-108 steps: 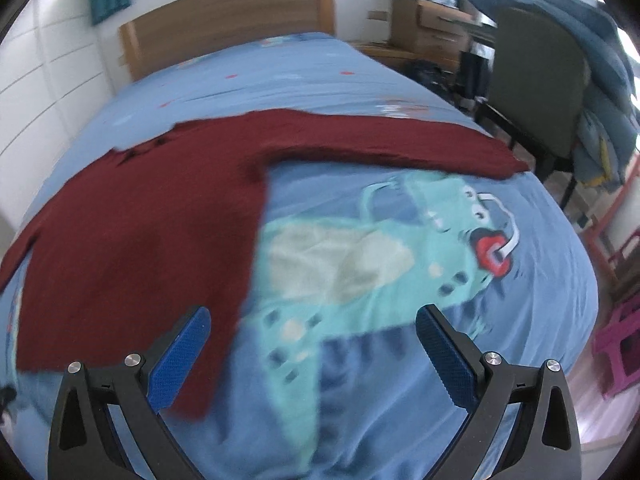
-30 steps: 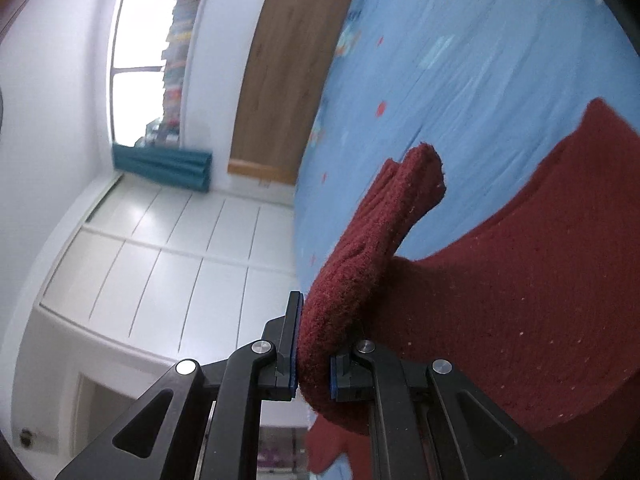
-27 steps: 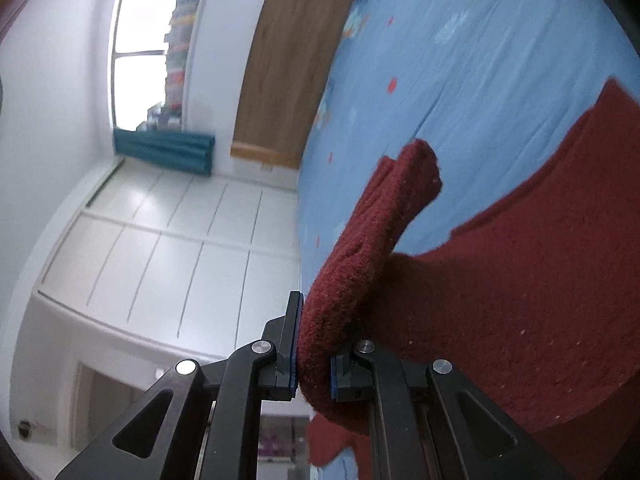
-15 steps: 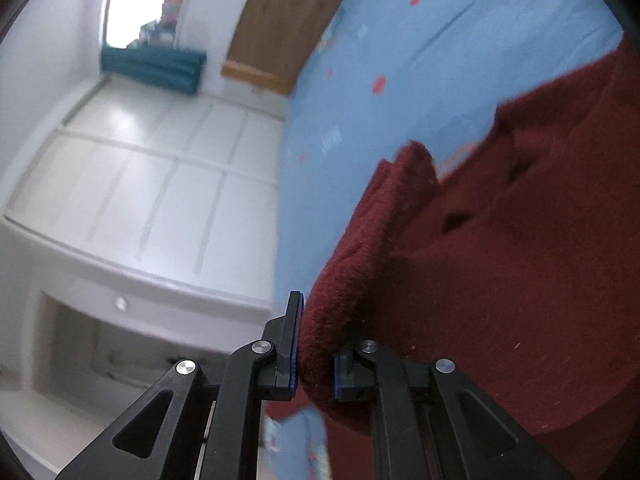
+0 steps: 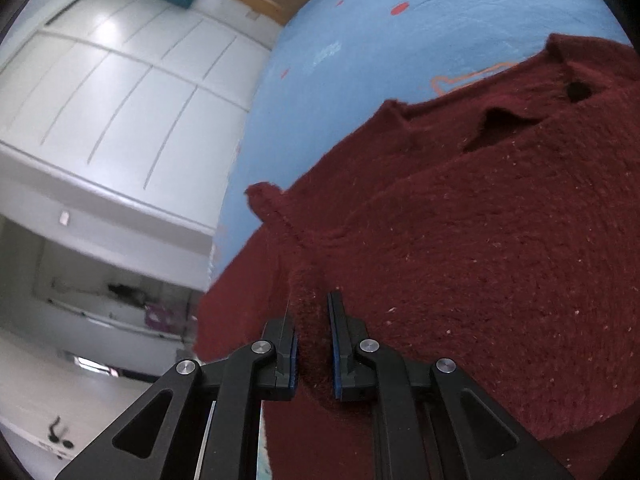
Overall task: Fold small clothes
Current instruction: 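Carry the held sleeve across the sweater body with the right gripper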
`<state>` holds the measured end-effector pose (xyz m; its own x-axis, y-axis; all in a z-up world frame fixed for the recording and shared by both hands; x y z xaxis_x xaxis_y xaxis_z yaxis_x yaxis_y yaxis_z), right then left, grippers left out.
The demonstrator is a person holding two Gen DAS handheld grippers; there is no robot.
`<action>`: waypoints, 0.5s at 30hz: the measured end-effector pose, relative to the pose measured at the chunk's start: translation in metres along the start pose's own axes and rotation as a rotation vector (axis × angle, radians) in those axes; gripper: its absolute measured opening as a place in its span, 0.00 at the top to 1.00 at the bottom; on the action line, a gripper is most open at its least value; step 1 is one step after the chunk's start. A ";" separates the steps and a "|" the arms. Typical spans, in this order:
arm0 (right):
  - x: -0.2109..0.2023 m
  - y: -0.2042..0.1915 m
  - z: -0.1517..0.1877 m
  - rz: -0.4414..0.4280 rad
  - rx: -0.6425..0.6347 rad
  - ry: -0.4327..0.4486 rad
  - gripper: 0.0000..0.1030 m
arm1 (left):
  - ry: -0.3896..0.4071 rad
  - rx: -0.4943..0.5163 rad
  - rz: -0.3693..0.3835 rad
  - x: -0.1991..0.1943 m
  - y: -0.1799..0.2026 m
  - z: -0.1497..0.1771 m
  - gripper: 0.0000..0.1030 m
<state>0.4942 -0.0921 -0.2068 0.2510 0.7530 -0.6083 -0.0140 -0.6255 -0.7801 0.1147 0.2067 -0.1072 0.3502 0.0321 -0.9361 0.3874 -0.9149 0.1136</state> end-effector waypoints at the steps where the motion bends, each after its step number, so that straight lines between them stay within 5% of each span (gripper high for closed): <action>1: 0.004 -0.001 0.002 0.014 -0.011 -0.008 0.87 | -0.001 0.000 0.002 0.001 0.000 0.000 0.05; 11: 0.037 0.007 0.020 0.148 -0.078 -0.070 0.81 | 0.017 -0.014 0.016 -0.003 -0.002 -0.002 0.04; 15: 0.053 -0.020 0.031 0.156 -0.152 -0.076 0.65 | 0.019 -0.021 0.020 -0.002 -0.002 -0.003 0.04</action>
<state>0.4776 -0.0334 -0.2285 0.1830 0.6544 -0.7337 0.1009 -0.7549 -0.6481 0.1154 0.2100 -0.1044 0.3740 0.0211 -0.9272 0.3981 -0.9066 0.1399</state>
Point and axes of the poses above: each gripper's, at about its wrist camera, not at the fingertips, and x roughly the way its jaws point, y to its right, z to its underside, the point moved 5 cm from there along x, roughly the way its jaws point, and after that the axes turned 8 degrees about x, right-handed, at the moved point
